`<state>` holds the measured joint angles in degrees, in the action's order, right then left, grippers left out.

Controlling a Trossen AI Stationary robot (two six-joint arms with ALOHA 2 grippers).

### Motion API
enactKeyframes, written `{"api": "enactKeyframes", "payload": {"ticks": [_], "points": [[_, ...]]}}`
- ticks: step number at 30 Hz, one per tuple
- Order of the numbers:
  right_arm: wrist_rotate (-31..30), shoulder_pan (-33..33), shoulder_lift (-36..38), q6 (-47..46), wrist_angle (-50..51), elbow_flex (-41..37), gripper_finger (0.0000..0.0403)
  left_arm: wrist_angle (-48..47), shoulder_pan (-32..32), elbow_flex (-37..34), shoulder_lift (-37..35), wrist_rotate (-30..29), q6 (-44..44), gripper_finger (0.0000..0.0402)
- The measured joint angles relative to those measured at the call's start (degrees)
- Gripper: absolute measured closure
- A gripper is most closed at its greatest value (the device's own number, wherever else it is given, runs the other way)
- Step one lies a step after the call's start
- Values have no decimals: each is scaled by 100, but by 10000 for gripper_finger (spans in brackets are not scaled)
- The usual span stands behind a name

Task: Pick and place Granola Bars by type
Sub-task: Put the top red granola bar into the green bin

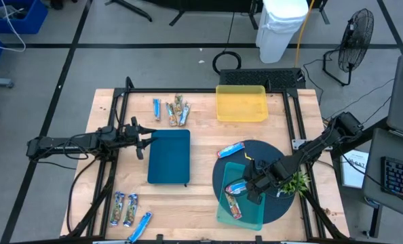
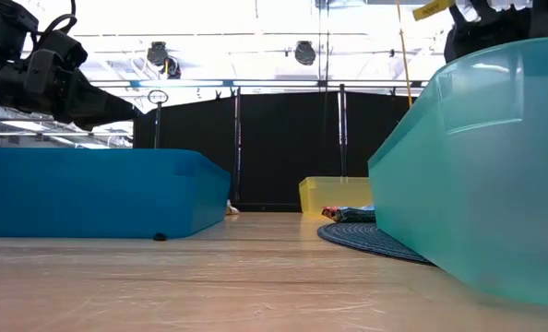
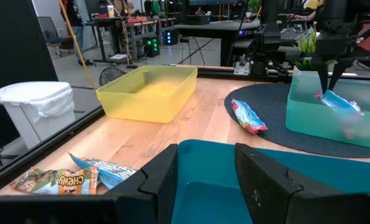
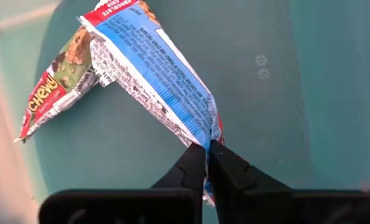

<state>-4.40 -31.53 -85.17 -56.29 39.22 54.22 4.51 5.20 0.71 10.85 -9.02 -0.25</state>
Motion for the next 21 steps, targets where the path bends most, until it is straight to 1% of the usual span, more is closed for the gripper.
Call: {"api": "enactKeyframes", "payload": {"ticks": [8, 16, 21], "points": [[-2, 0, 0, 248, -62, -59, 377, 1, 0, 0, 2, -1, 0, 240], [-2, 0, 0, 1063, -468, -59, 382, 1, 0, 0, 0, -2, 0, 240], [-2, 0, 0, 1341, -770, -59, 383, 1, 0, 0, 0, -2, 0, 240]]}}
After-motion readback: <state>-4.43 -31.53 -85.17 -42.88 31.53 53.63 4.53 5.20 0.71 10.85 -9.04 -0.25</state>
